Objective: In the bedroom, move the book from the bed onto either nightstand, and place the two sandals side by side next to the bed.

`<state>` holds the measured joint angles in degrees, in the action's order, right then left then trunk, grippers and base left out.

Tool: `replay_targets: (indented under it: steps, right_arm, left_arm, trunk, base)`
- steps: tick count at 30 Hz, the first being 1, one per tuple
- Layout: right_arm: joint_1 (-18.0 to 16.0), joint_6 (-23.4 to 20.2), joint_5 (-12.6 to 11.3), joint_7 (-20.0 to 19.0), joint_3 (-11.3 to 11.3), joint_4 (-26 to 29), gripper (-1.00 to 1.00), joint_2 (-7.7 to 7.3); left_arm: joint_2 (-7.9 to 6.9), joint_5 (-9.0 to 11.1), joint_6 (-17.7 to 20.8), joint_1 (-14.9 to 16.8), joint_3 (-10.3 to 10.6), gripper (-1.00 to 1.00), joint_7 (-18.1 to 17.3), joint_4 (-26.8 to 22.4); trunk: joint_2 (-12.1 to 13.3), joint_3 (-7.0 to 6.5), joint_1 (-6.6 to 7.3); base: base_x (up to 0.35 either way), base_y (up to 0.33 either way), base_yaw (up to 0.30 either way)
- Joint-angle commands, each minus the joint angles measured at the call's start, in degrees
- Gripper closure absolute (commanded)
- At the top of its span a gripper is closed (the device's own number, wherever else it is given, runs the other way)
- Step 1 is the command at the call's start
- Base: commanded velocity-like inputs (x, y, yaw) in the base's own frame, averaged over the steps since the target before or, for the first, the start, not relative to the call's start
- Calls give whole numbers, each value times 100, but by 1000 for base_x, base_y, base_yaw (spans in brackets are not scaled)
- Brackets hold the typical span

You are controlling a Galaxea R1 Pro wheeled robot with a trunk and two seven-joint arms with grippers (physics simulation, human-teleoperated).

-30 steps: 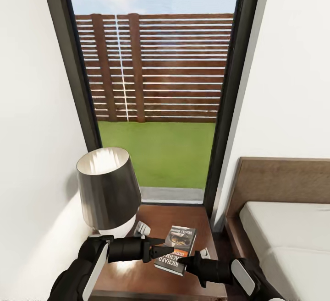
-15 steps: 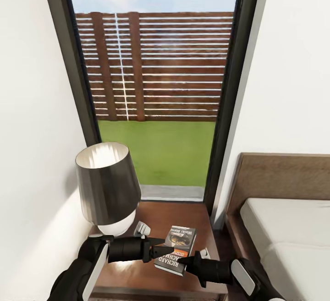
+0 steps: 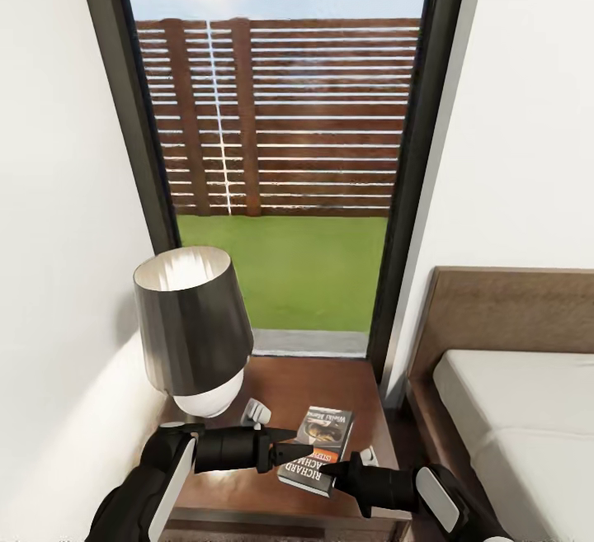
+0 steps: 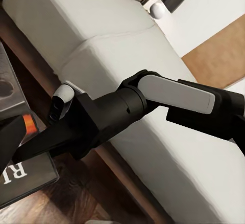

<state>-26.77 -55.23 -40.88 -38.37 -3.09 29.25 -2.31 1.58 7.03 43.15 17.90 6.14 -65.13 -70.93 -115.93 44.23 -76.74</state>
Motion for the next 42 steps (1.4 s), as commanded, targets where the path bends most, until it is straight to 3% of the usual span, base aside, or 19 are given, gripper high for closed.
replay_targets:
  steps: [1,12,24,31,42]
  right_arm:
    - [-4,-5,-8,-31,-25,1,100,-6]
    - [-4,-5,-9,-31,-25,1,100,-6]
    - [-4,-5,-8,-31,-25,1,100,-6]
    - [-4,-5,-8,-31,-25,1,100,-6]
    - [-4,-5,-8,-31,-25,1,100,-6]
  left_arm:
    - [0,27,44,3,1,-100,1,0]
    - [-6,57,-67,3,-20,-100,-4,0]
    - [-9,53,-114,3,-25,-100,1,8]
    - [-9,62,-115,3,-25,-100,-1,9]
    - [-9,62,-114,3,-25,-100,1,8]
  trunk:
    - [-4,6,0]
    - [-4,6,0]
    - [-4,6,0]
    - [-4,6,0]
    - [-445,203,-241]
  base:
    - [0,0,0]
    - [9,0,0]
    - [263,0,0]
    - [33,0,0]
    - [1,0,0]
